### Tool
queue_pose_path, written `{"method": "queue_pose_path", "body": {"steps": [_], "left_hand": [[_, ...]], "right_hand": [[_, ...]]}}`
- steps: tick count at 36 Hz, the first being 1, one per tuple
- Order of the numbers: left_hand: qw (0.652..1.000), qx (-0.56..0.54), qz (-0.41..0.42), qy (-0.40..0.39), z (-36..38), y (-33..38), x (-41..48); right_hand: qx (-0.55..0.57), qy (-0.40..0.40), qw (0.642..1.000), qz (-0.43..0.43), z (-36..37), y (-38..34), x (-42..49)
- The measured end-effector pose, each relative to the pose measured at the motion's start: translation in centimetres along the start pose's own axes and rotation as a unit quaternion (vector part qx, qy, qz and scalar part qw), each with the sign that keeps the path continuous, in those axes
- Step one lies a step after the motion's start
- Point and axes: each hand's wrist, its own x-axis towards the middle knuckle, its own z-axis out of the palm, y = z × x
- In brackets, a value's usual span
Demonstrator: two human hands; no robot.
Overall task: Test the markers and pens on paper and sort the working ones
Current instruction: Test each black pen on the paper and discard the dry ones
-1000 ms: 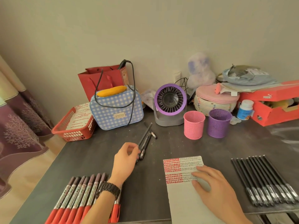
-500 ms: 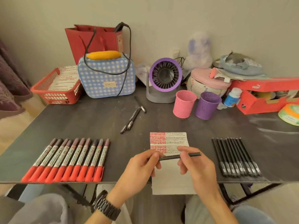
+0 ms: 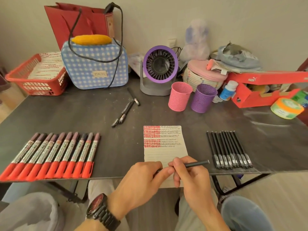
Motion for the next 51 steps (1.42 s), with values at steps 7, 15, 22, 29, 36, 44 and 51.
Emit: {"method": "queue_pose_path", "body": {"steps": [7,15,22,29,36,44,51], "left_hand": [[0.984,0.168,0.043,0.036,-0.3,-1.7,0.8],[0.976,0.193,-0.024,0.101,-2.1,-5.8,3.8],[0.98,0.193,0.0,0.05,-1.1,-6.3,4.4],[0.98,0.191,-0.004,0.048,-1.2,-5.9,4.2],[0.982,0.183,-0.016,0.038,-1.3,-5.8,4.3],[0.984,0.17,-0.023,0.045,-1.4,-5.7,4.4],[0.984,0.168,-0.022,0.046,-1.5,-5.6,4.4]], "right_hand": [[0.031,0.053,0.998,0.004,-1.3,0.3,1.7],[0.112,0.125,0.981,0.092,-4.2,1.1,6.7],[-0.03,0.127,0.988,0.089,-4.5,2.5,10.4],[-0.1,0.116,0.987,0.041,-4.0,3.9,11.0],[-0.175,0.111,0.978,0.015,-3.8,4.5,10.9],[-0.212,0.105,0.972,-0.013,-3.4,5.0,10.7],[-0.215,0.104,0.971,-0.002,-3.3,5.0,10.9]]}}
